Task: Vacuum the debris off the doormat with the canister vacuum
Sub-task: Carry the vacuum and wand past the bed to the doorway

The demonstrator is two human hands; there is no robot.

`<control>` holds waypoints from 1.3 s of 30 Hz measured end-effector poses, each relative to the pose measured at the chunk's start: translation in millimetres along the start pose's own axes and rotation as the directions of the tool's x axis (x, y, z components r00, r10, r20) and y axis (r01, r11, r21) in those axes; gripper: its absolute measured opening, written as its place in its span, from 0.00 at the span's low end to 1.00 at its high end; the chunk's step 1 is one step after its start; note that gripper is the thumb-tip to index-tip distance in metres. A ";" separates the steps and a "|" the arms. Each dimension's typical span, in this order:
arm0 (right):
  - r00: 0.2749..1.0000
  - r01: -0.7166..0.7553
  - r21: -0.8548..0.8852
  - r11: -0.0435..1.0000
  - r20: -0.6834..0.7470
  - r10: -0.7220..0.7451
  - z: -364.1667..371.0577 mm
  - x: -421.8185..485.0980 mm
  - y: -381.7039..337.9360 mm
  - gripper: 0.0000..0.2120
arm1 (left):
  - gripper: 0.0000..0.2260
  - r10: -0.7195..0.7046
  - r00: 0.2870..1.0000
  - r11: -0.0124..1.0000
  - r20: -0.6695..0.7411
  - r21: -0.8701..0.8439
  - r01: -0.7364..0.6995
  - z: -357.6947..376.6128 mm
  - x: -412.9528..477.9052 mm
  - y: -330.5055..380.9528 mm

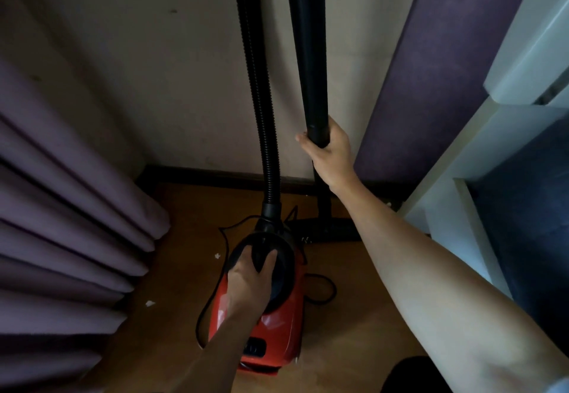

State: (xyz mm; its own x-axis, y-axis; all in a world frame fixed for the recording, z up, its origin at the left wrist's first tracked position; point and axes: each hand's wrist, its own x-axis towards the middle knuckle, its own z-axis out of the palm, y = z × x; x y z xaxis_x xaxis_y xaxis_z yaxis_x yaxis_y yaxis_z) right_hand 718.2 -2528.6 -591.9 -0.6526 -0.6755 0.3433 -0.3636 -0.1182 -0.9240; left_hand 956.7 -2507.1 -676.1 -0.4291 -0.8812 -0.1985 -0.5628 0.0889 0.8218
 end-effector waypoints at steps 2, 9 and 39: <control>1.000 -0.004 -0.001 1.000 -0.014 0.004 7.9 6.2 0.0 0.13 | 0.17 0.012 1.000 1.000 0.004 0.018 -0.012 -1.0 2.4 -1.5; 1.000 -0.012 0.112 0.994 -0.017 0.014 26.6 20.4 5.0 0.12 | 0.22 0.021 1.000 0.997 0.013 0.069 -0.022 -4.3 25.4 -2.0; 0.981 -0.132 -0.028 0.991 0.140 0.134 37.9 9.9 4.5 0.16 | 0.20 -0.023 0.998 0.999 -0.066 -0.036 0.021 1.8 39.6 -3.3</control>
State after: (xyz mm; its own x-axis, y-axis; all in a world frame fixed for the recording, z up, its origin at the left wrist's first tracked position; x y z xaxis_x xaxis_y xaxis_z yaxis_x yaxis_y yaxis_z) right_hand 735.3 -2563.4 -599.1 -0.5957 -0.7807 0.1891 -0.2932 -0.0078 -0.9560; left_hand 940.3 -2541.5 -687.6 -0.3681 -0.9119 -0.1815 -0.5454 0.0537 0.8365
